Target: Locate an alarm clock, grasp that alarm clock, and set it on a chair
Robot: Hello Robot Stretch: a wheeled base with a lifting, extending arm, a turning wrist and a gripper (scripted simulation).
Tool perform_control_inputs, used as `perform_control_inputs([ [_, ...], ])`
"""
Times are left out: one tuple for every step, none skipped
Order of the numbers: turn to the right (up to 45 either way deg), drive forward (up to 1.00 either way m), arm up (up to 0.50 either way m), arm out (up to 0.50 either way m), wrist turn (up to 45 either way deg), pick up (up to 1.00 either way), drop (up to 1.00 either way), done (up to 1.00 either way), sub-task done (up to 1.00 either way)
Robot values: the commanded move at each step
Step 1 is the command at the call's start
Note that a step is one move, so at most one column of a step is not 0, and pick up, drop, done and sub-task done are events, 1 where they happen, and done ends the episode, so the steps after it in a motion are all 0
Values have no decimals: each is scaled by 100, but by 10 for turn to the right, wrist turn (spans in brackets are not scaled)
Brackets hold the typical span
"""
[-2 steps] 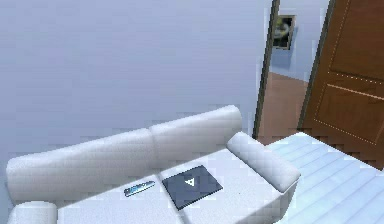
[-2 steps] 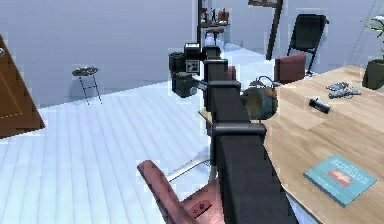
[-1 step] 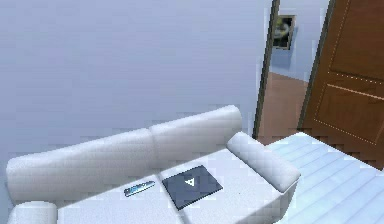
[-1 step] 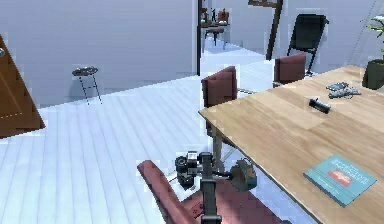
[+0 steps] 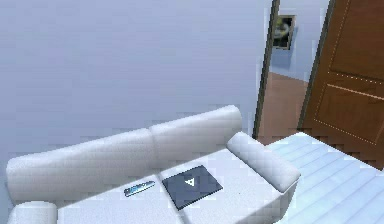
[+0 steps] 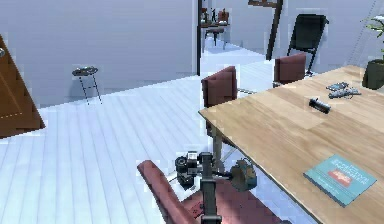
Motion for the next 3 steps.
perform_control_inputs([
  [0, 0, 0, 0, 0, 0, 100, 0, 0],
  [0, 0, 10, 0, 0, 0, 0, 0, 0],
  [0, 0, 0, -8, 0, 0, 0, 0, 0],
])
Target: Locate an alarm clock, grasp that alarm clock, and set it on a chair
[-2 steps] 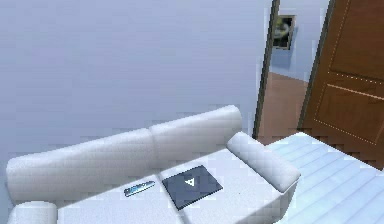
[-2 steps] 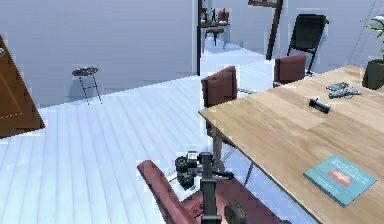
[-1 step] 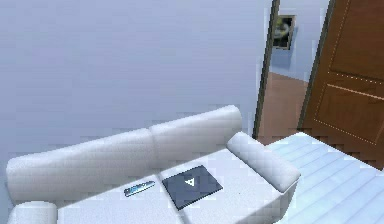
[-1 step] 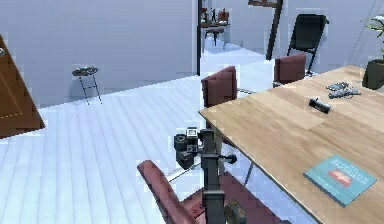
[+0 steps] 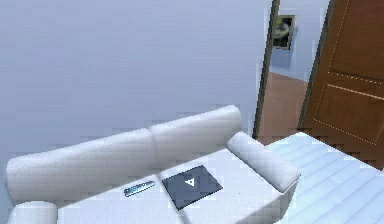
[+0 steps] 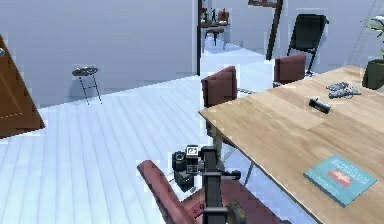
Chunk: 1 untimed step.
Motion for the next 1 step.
perform_control_inputs([
  [0, 0, 0, 0, 0, 0, 0, 100, 0],
])
